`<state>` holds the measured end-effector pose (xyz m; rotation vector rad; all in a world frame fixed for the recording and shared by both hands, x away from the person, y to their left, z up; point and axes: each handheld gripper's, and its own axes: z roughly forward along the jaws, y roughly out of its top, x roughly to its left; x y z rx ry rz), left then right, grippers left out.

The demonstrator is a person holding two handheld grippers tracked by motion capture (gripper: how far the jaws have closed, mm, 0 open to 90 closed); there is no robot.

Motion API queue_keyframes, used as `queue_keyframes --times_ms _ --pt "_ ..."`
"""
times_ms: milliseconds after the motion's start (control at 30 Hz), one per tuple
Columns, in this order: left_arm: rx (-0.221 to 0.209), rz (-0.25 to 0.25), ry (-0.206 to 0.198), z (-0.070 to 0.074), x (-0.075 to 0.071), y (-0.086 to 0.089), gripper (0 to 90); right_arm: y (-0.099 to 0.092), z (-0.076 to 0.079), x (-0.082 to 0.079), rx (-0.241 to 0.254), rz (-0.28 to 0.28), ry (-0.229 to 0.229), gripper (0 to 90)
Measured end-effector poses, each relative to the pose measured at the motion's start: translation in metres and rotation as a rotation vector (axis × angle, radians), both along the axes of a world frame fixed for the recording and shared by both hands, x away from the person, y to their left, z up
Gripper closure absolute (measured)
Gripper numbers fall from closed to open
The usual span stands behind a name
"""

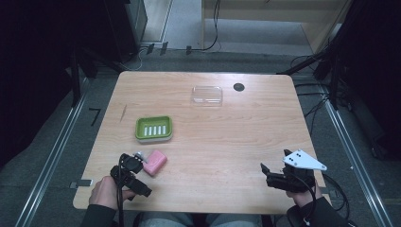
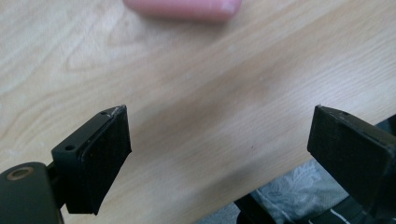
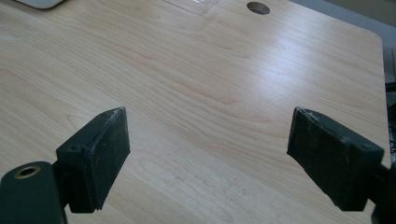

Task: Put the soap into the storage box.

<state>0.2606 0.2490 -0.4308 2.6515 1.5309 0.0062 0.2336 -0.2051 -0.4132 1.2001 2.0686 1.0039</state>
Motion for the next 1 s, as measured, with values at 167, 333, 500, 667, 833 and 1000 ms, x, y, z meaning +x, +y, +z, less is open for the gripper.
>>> queue_keyframes --times_ms 167,333,500,667,833,1000 --pt "-0.012 -0.009 -0.007 0.001 0.011 -0.004 6.8 0.0 0.0 0.0 -0.001 0.0 0.0 13.8" --pt "-0.019 -0.026 -0.017 0.002 0.022 -0.012 6.8 0.0 0.0 0.0 0.001 0.002 0.002 13.8" --pt "-0.024 -0.038 -0.021 0.003 0.029 -0.017 6.9 0.0 0.0 0.0 0.0 0.001 0.002 13.8" --pt "-0.033 -0.039 -0.025 0.003 0.036 -0.02 6.9 0.0 0.0 0.0 0.0 0.002 0.004 13.8" --pt "-0.033 -0.041 -0.028 0.002 0.044 -0.024 7.2 0.0 0.0 0.0 -0.001 0.002 0.004 13.8" --pt "-0.031 -0.042 -0.032 0.001 0.049 -0.027 7.2 0.0 0.0 0.0 0.0 0.003 0.004 13.8"
